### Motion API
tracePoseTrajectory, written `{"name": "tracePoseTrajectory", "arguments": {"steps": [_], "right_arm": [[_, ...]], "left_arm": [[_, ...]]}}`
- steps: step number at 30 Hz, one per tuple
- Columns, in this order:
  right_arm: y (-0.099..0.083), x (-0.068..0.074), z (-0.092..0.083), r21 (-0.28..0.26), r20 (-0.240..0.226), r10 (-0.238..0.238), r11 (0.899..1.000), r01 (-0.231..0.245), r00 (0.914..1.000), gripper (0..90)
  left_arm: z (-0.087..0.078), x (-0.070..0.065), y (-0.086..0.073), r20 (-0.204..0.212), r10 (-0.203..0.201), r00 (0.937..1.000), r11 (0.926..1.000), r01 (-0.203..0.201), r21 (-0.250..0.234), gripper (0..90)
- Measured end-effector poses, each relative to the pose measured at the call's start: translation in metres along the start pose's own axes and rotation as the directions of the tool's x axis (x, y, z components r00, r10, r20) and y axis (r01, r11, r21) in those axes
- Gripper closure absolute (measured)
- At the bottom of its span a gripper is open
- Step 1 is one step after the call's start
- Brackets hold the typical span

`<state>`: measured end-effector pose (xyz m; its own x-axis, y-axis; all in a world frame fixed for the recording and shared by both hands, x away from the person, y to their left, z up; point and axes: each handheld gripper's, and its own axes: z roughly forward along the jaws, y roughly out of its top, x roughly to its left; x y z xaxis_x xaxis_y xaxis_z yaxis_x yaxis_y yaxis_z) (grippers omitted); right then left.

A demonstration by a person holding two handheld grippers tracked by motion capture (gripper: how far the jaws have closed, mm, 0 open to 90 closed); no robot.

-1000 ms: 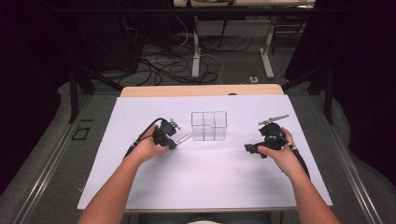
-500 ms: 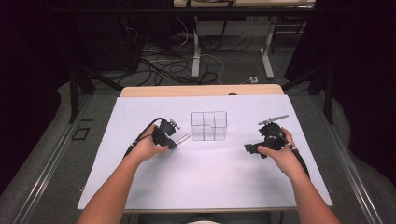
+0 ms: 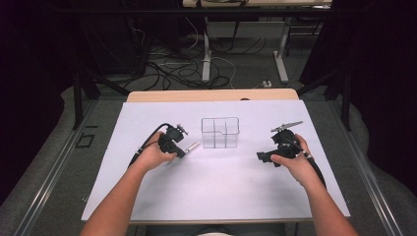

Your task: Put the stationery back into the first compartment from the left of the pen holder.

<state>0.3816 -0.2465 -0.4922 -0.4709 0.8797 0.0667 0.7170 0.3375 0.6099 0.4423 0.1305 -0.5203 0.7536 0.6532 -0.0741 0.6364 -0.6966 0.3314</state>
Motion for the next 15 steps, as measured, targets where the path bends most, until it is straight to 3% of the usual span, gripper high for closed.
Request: {"name": "tracePoseTrajectory", "arguments": {"steps": [12,15], "right_arm": [[0.002,0.007,-0.001,-0.011,-0.017,-0.032,0.999,0.032,0.9993,2.3],[0.002,0.01,-0.001,-0.023,-0.016,-0.048,0.999,0.048,0.9987,2.3]], "left_arm": [[-0.021,-0.005,-0.006,0.025,-0.07,0.9972,0.9974,0.07,-0.017,79.8],[-0.027,-0.007,-0.008,0.047,-0.115,0.9923,0.9929,0.116,-0.025,79.7]]}}
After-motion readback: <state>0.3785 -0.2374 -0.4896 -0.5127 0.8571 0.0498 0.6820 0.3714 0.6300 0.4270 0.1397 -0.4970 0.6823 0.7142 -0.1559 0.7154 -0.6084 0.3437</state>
